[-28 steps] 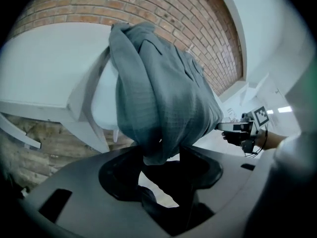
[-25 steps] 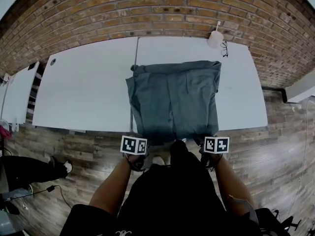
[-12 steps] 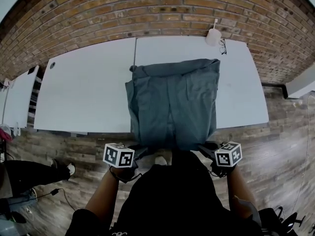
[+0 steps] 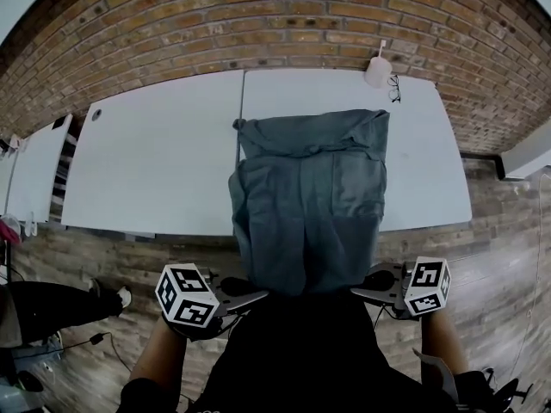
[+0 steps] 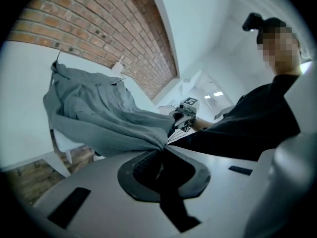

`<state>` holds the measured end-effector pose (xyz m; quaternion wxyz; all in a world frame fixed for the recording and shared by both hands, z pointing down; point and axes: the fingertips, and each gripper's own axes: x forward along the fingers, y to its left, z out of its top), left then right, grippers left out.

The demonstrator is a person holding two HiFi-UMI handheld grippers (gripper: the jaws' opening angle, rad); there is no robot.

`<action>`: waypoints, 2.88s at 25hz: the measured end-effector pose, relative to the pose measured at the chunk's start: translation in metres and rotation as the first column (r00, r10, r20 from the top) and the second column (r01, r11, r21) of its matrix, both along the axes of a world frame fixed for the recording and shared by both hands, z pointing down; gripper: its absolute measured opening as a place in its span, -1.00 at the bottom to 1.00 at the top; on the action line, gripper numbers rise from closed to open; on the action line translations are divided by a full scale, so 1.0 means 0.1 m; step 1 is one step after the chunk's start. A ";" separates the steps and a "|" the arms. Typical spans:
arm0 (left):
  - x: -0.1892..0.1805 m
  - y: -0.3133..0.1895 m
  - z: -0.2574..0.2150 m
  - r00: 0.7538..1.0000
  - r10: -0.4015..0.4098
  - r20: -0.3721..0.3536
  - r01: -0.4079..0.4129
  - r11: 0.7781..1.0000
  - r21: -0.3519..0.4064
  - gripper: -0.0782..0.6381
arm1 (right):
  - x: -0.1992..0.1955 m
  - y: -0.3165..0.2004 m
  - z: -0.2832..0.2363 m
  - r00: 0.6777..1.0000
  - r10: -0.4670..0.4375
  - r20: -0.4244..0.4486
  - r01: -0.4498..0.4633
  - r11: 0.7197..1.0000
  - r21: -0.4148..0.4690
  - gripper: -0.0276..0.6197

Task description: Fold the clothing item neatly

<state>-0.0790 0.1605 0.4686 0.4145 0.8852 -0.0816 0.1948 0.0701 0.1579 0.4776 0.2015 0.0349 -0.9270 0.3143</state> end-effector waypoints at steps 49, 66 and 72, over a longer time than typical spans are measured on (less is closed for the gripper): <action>-0.86 -3.16 0.66 0.763 -0.325 0.559 -0.139 0.762 0.633 -0.08 | 1.20 -3.28 0.73 0.836 0.307 -0.455 -0.122 0.912 0.392 -0.33; -0.40 -2.36 1.56 0.576 0.038 0.816 -0.653 0.622 0.432 -0.21 | 0.91 -2.03 1.67 0.740 0.073 -0.668 0.250 0.893 0.374 0.14; -0.44 -2.22 1.64 0.552 0.081 0.830 -0.597 0.734 0.326 -0.53 | 0.94 -1.95 1.64 0.739 0.110 -0.665 0.201 0.906 0.372 -0.58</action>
